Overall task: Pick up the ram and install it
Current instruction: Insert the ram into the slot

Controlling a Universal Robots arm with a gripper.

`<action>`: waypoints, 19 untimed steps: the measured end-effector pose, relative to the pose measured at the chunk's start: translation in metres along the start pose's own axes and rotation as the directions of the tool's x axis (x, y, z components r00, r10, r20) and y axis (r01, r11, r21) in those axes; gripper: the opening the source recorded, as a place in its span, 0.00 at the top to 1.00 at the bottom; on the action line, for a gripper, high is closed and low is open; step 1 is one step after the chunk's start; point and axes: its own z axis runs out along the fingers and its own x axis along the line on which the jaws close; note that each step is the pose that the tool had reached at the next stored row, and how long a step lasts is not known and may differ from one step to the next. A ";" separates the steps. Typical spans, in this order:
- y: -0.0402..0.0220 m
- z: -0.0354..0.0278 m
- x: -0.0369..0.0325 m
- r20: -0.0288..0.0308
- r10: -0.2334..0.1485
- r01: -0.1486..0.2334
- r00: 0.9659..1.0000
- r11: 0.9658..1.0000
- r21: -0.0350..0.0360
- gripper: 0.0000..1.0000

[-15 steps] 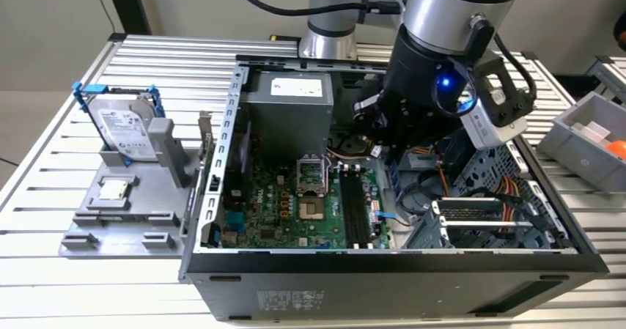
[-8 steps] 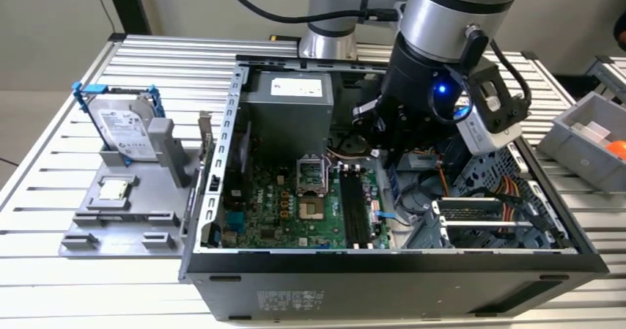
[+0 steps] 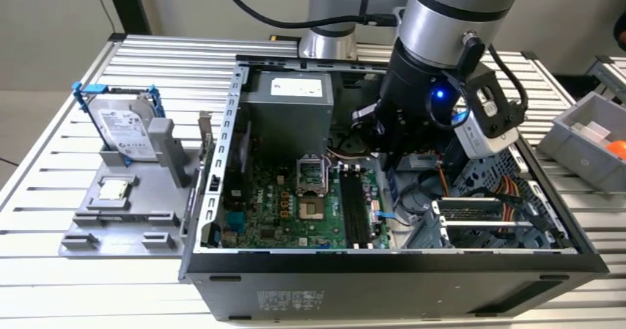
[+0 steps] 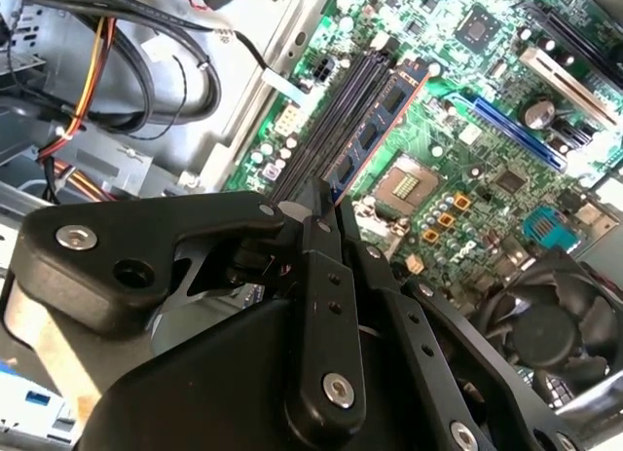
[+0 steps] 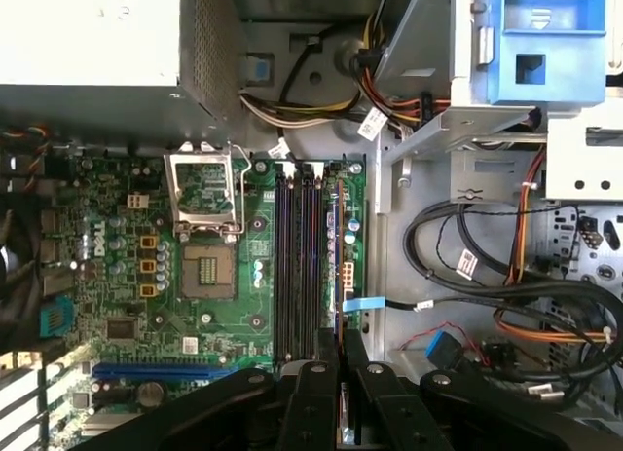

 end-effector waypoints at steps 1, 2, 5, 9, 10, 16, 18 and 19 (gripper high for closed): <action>-0.0001 0.0018 -0.0003 0.000 0.000 0.000 1.000 1.000 0.000 1.00; -0.0001 0.0036 -0.0004 0.000 0.000 0.000 1.000 1.000 0.000 1.00; -0.0002 0.0092 -0.0008 0.000 0.000 0.000 1.000 1.000 0.000 1.00; -0.0005 0.0162 -0.0008 0.000 0.000 0.000 1.000 1.000 0.000 1.00; -0.0005 0.0176 -0.0008 0.000 0.000 0.000 1.000 1.000 0.001 1.00; -0.0008 0.0273 -0.0012 0.000 0.000 0.000 1.000 1.000 0.002 1.00; -0.0008 0.0283 -0.0013 0.000 0.000 0.000 1.000 1.000 0.002 1.00; -0.0008 0.0283 -0.0012 -0.001 0.000 0.000 1.000 1.000 0.002 1.00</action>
